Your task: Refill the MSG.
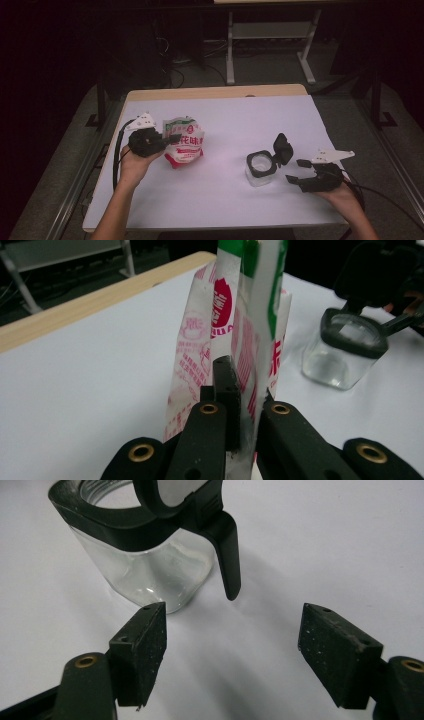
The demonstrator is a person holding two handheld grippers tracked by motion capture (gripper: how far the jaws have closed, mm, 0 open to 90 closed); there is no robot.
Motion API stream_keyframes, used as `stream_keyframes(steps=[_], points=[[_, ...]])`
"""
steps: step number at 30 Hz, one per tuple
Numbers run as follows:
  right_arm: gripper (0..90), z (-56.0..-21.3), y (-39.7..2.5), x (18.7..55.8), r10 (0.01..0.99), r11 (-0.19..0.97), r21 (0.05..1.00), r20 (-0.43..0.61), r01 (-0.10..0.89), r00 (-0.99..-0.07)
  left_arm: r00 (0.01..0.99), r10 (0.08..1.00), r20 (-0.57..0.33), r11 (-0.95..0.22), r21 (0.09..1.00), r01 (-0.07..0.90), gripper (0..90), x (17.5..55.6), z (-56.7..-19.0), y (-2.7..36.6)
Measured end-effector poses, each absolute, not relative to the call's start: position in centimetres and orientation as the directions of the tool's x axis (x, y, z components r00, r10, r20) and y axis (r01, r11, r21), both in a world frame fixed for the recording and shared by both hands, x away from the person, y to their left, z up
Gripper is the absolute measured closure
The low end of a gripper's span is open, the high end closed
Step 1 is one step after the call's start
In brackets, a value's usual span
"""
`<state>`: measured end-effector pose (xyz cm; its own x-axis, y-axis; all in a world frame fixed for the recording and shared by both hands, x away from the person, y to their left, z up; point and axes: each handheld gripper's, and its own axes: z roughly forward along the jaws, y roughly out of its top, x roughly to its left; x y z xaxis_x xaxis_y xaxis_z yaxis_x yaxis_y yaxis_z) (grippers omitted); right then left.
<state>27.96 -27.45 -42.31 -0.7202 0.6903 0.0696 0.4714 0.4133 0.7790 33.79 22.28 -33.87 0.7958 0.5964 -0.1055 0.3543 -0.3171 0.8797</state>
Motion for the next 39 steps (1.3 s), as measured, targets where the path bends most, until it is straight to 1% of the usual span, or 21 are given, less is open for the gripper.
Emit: stream_keyframes(steps=[3, 7, 10, 11, 13, 14, 16, 18, 20, 23, 33, 39], points=[[27.2, -41.9, -27.5, 27.8, 0.69, 0.416, 0.776, 0.071, 0.474, -0.721, 0.804, 0.587, -0.095, -0.318, 0.886, 0.336, 90.0, 33.5, -33.5, 22.1], [27.6, -41.1, -27.7, 27.0, 0.685, 0.433, 0.77, 0.058, 0.469, -0.727, 0.815, 0.57, -0.103, -0.311, 0.891, 0.331, 90.0, 33.2, -33.2, 21.8], [28.5, -40.8, -27.6, 26.4, 0.679, 0.438, 0.761, 0.068, 0.478, -0.731, 0.819, 0.563, -0.112, -0.307, 0.892, 0.333, 90.0, 32.9, -33.1, 21.7], [30.3, -40.7, -27.6, 26.2, 0.675, 0.442, 0.759, 0.069, 0.478, -0.734, 0.817, 0.565, -0.113, -0.304, 0.892, 0.334, 90.0, 32.8, -33.1, 21.7], [35.9, -40.6, -27.4, 25.8, 0.661, 0.446, 0.747, 0.096, 0.493, -0.744, 0.818, 0.561, -0.125, -0.299, 0.892, 0.341, 90.0, 32.7, -33.1, 21.6], [40.7, -40.6, -27.4, 25.7, 0.659, 0.452, 0.745, 0.093, 0.491, -0.747, 0.819, 0.56, -0.123, -0.301, 0.891, 0.339, 90.0, 32.6, -33.0, 21.5], [51.9, -40.6, -27.1, 25.4, 0.634, 0.467, 0.734, 0.111, 0.493, -0.765, 0.825, 0.55, -0.132, -0.293, 0.894, 0.339, 90.0, 32.5, -32.9, 21.4], [65.9, -40.5, -26.8, 25.1, 0.619, 0.479, 0.731, 0.112, 0.486, -0.778, 0.829, 0.541, -0.143, -0.287, 0.895, 0.341, 90.0, 32.5, -32.8, 21.3], [77.3, -40.5, -26.4, 25.0, 0.606, 0.486, 0.728, 0.118, 0.483, -0.787, 0.836, 0.53, -0.142, -0.289, 0.897, 0.336, 90.0, 32.4, -32.5, 21.1], [89.5, -40.4, -25.7, 24.7, 0.589, 0.504, 0.72, 0.117, 0.477, -0.8, 0.843, 0.517, -0.147, -0.283, 0.9, 0.331, 90.0, 32.2, -32.1, 20.8], [89.9, -39.7, -23.0, 24.7, 0.508, 0.548, 0.723, 0.112, 0.42, -0.854, 0.861, 0.483, -0.159, -0.275, 0.906, 0.322, 90.0, 31.9, -31.2, 20.4], [89.9, -38.9, -21.4, 25.1, 0.462, 0.546, 0.742, 0.121, 0.389, -0.879, 0.868, 0.469, -0.164, -0.269, 0.909, 0.317, 90.0, 31.7, -30.6, 20.1]])
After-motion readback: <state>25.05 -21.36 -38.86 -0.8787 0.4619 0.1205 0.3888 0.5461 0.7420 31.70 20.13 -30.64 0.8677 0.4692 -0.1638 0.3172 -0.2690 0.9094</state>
